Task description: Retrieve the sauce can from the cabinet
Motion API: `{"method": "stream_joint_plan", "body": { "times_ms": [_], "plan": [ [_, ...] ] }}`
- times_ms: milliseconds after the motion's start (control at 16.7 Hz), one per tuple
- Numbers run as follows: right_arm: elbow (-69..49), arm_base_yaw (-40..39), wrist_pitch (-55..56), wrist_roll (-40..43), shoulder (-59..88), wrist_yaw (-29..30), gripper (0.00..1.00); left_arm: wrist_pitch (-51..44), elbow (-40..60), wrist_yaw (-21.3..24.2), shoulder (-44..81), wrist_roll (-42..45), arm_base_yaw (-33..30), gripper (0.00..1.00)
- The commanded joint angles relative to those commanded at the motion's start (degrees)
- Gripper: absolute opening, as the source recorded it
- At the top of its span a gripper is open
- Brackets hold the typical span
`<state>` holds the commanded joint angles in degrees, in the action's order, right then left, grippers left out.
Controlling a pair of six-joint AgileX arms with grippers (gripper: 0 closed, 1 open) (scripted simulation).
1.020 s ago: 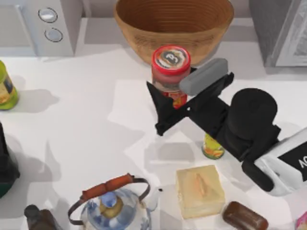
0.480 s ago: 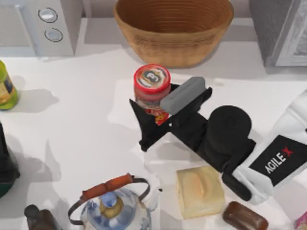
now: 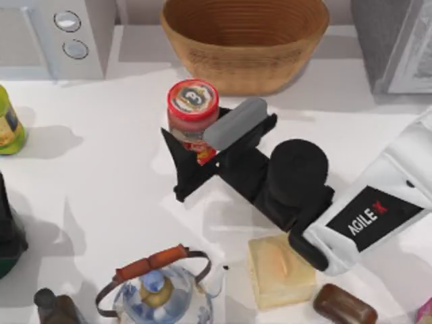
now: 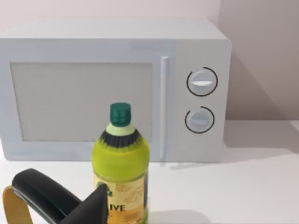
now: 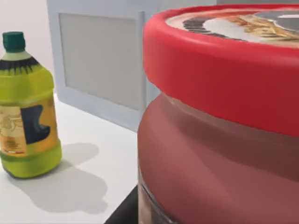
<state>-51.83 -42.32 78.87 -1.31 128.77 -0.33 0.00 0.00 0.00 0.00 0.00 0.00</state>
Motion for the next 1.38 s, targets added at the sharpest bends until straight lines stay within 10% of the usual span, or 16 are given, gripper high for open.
{"method": "stream_joint_plan", "body": {
  "times_ms": [720,1380],
  "plan": [
    [-9.19,1.25,-2.94,0.74,8.01,-0.74,0.00,0.00,0.00,0.00,0.00,0.00,0.00,1.00],
    [-9.19,1.25,-2.94,0.74,8.01,-0.74,0.83,0.00,0.00,0.00,0.00,0.00,0.00,1.00]
  ]
}}
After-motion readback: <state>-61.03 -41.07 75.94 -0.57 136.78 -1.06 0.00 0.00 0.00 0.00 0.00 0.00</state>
